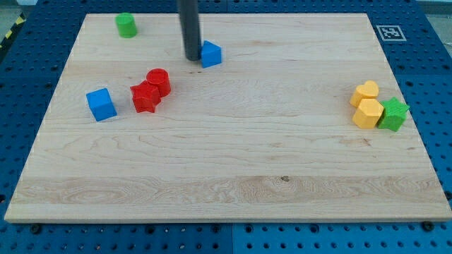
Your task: Slide the blue triangle to the center
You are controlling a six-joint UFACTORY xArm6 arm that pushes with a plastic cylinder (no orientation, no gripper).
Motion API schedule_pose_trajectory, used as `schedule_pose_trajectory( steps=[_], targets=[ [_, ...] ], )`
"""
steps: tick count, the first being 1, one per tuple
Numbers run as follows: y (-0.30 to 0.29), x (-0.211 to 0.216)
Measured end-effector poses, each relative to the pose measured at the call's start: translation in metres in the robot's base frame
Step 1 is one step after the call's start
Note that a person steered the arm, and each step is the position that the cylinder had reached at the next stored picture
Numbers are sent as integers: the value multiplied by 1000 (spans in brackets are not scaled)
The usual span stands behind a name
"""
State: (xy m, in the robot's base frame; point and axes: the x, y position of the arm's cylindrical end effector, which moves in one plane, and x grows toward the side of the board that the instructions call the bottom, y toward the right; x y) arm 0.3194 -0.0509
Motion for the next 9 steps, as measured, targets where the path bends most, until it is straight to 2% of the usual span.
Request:
schedule_pose_trajectory(
  steps=[2, 7, 9],
  targets=[
    [42, 35],
    [46, 32],
    [69, 32]
  ],
)
